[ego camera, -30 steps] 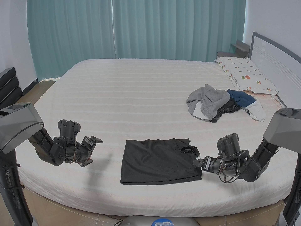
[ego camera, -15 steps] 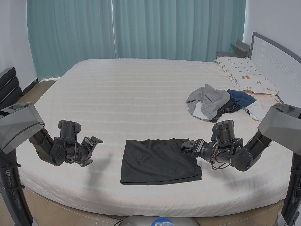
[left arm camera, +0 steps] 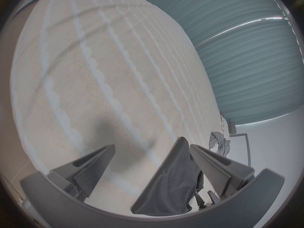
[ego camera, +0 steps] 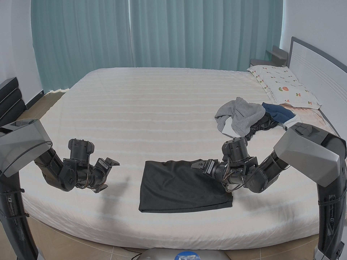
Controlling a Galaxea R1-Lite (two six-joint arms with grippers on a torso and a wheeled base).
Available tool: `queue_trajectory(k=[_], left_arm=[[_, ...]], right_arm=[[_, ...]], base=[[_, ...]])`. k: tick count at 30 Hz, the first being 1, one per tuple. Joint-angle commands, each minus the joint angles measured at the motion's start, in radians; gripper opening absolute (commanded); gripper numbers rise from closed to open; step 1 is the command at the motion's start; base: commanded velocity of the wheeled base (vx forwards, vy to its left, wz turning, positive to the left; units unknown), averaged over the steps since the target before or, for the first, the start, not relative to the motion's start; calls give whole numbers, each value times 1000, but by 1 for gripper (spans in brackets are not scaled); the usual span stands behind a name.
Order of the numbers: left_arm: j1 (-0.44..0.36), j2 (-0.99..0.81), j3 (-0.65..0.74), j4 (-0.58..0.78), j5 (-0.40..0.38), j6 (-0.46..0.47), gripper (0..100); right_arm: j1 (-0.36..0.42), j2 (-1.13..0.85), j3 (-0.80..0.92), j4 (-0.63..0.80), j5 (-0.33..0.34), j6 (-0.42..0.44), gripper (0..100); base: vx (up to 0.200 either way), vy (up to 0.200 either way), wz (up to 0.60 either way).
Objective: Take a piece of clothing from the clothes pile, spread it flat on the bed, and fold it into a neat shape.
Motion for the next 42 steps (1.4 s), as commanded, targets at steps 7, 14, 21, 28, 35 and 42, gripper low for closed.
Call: queue_trajectory(k=[7,14,21,28,35,42], left_arm=[[-1,3,-2,-1,0,1,100],[-2,3,0,-1,0,1,100],[-2,3,0,-1,0,1,100],[-2,3,0,-1,0,4,100],[-2,5,2,-1,2,21,100],[-10,11,2,-1,37,19,100]], right_arm=[[-49,127,-201,16,-80,28,100],[-109,137,-219,-33,-132,28,100],[-158,116,-196,-40,-114,31,100],[-166,124,-172,-90,-59,25,100],[-160,139,-103,-216,-43,20,100],[-161,180,-107,-282,-32,19,100]], base=[[0,0,0],[0,0,0],[0,0,0],[0,0,0],[0,0,0],[0,0,0]])
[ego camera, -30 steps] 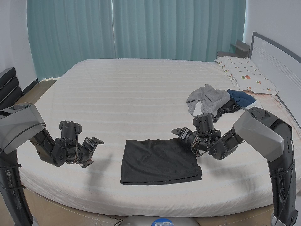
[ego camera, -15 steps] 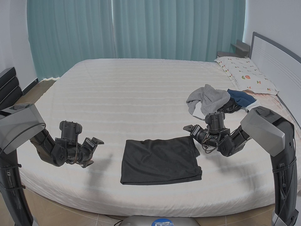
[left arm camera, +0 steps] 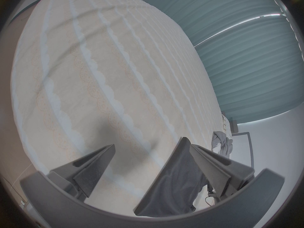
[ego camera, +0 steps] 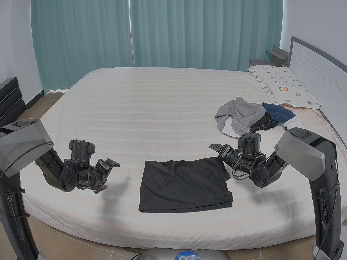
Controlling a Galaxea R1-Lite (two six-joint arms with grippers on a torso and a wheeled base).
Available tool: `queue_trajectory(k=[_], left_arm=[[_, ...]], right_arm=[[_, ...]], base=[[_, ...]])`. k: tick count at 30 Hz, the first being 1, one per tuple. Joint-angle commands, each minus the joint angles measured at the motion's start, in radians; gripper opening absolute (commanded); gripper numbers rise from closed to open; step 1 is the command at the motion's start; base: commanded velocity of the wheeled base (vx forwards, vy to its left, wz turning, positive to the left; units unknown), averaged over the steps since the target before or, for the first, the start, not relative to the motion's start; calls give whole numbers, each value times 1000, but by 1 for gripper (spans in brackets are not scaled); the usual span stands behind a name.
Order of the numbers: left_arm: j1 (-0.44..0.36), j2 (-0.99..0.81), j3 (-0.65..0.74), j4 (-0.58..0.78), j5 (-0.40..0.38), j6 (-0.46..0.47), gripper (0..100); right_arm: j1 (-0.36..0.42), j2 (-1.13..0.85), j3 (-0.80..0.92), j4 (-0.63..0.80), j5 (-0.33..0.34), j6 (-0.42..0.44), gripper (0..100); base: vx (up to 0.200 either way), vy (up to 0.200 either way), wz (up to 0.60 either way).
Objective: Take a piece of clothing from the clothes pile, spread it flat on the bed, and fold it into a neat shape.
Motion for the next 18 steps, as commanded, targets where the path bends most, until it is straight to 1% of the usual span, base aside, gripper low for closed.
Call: queue_trajectory(k=[1,5,6,12,18], left_arm=[[-4,6,0,0,13,-1,100],[-7,9,3,-20,13,-3,100],[-7,9,5,-22,13,-4,100],[-7,11,5,-27,13,-3,100],[-7,12,5,-27,13,-3,100]], right_arm=[[3,32,-3,-3,5,-2,100],[7,47,-10,-8,5,-10,100],[5,49,-12,-11,3,-10,0],[-6,46,-15,-12,-6,-8,0],[-44,54,-38,-1,-3,-7,0]], base=[[0,0,0],[0,0,0],[0,0,0],[0,0,0],[0,0,0]])
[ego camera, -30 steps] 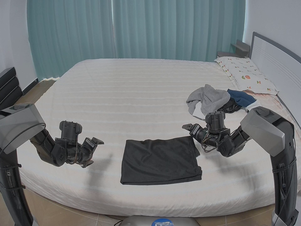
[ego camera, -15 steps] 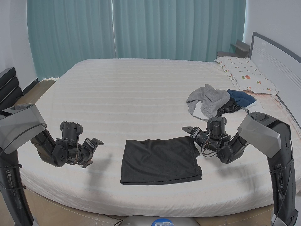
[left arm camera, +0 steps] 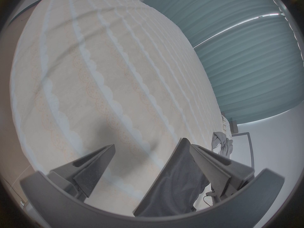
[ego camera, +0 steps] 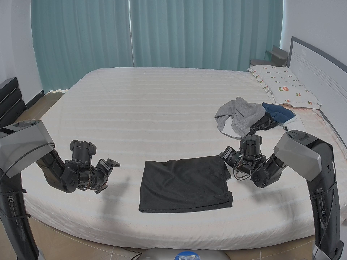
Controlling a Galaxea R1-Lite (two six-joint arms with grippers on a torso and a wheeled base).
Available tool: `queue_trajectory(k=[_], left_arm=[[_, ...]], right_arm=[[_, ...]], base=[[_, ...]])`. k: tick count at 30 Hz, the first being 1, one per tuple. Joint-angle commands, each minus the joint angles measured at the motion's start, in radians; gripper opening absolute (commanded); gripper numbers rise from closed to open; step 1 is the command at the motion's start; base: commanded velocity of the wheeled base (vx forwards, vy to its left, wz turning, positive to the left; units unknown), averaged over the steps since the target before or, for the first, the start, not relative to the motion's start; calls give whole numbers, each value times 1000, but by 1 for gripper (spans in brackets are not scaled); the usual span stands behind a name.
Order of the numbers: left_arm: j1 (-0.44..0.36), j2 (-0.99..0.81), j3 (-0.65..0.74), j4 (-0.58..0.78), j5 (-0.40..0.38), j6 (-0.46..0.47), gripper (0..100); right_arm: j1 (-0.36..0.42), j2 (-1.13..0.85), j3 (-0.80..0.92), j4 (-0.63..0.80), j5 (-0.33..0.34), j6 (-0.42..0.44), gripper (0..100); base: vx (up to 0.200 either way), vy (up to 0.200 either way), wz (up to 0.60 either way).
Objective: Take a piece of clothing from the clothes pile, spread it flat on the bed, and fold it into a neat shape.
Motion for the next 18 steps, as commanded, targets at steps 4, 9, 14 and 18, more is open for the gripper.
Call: queue_trajectory(k=[4,9,14,18], left_arm=[[0,2,0,-2,1,0,100],[0,2,0,0,0,0,100],[0,2,0,0,1,0,100],[0,2,0,0,0,0,100]], right_arm=[[-25,7,-9,4,6,3,0],[-25,7,-7,4,9,5,0],[-36,12,-7,5,9,5,0],[-37,-6,14,1,9,5,100]], base=[[0,0,0],[0,0,0],[0,0,0],[0,0,0]])
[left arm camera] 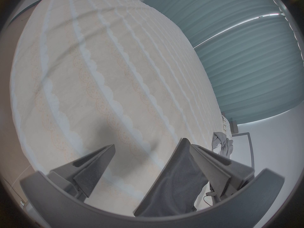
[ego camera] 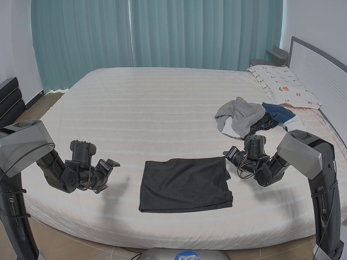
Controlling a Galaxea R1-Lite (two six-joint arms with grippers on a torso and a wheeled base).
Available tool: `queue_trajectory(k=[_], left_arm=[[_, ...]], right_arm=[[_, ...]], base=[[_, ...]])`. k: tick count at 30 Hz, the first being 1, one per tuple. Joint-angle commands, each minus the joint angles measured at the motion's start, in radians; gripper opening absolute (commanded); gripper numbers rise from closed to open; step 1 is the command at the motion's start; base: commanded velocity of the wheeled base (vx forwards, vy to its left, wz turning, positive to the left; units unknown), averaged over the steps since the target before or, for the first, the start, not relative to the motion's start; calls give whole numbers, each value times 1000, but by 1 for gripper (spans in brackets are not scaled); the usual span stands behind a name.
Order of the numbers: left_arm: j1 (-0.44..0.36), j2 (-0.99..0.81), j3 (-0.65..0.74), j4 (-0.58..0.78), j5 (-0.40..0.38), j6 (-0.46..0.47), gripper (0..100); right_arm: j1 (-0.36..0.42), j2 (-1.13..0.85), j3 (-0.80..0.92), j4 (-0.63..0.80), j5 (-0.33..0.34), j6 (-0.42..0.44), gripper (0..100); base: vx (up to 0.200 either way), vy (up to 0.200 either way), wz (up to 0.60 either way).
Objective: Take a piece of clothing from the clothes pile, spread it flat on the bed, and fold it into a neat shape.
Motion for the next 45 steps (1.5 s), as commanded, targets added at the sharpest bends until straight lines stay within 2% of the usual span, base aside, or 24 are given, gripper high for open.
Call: queue_trajectory(k=[1,7,8,10,11,12,13,14,15,17,23,30,37,45], left_arm=[[0,1,0,0,-1,0,100],[0,1,0,0,1,1,100],[0,1,0,0,-1,1,100],[0,1,0,-2,-1,1,100],[0,1,0,-2,-1,1,100],[0,1,0,-2,-1,3,100],[0,3,0,-2,-1,3,100],[0,3,0,-2,-1,3,100],[0,3,0,-2,-1,3,100],[0,3,0,-2,-1,3,100],[0,3,0,-2,-1,3,100],[0,3,0,-2,-1,3,100],[0,3,0,-2,-1,3,100],[-2,3,0,-2,-1,3,100]], right_arm=[[0,-46,34,4,-1,-1,100],[-9,-207,155,96,16,2,100],[-15,-247,227,94,44,2,100],[-20,-327,390,78,148,-6,100],[-21,-345,425,70,173,-8,100],[-31,-402,543,28,263,-9,100],[-34,-421,584,7,294,-14,100],[-34,-421,584,7,294,-14,100],[-37,-437,680,-50,340,-24,100],[-32,-422,723,-94,347,-40,100],[-28,-352,723,-110,349,-103,100],[-15,-306,695,-154,347,-103,100],[38,-272,646,-154,340,-98,100],[43,-260,634,-154,335,-101,100]], base=[[0,0,0],[0,0,0],[0,0,0],[0,0,0],[0,0,0],[0,0,0],[0,0,0],[0,0,0],[0,0,0],[0,0,0],[0,0,0],[0,0,0],[0,0,0],[0,0,0]])
